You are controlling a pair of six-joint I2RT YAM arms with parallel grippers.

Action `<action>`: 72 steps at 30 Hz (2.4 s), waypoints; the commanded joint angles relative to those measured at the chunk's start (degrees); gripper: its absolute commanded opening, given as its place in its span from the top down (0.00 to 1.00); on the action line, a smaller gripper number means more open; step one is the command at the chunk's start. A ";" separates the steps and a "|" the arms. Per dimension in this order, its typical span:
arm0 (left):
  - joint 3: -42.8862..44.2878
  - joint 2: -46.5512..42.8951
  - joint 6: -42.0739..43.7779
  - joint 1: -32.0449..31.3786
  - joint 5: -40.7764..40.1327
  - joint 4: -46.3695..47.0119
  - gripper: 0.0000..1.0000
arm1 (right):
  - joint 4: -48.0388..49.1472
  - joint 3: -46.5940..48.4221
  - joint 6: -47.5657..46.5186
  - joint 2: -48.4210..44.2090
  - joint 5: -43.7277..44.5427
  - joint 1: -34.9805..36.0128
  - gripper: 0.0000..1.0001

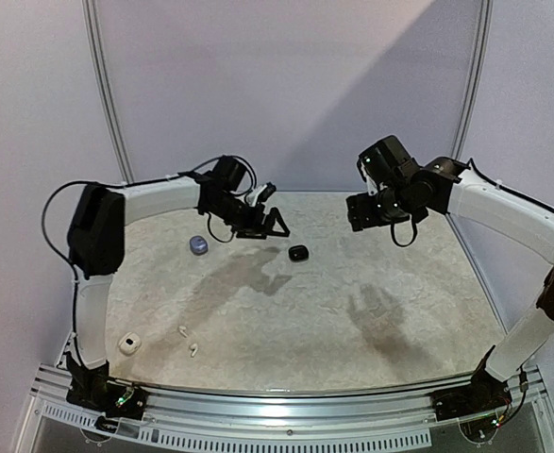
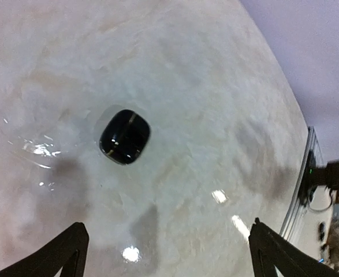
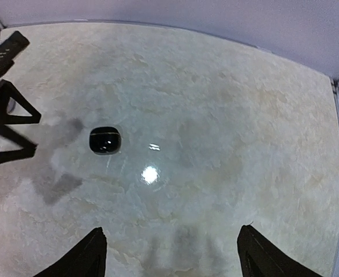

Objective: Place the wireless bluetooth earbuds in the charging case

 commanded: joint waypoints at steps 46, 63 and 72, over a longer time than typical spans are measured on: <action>-60.76 -40.71 58.27 12.32 -42.27 -30.98 0.27 | 7.80 9.66 -7.78 15.17 -10.04 -0.33 0.01; -51.56 -39.24 63.68 11.61 -41.67 -34.93 0.91 | 10.09 5.15 -8.59 11.76 -5.82 -0.33 0.01; -27.56 -27.32 67.34 -1.00 -33.54 -28.82 0.94 | 2.24 -0.13 0.59 6.13 1.28 -0.32 0.01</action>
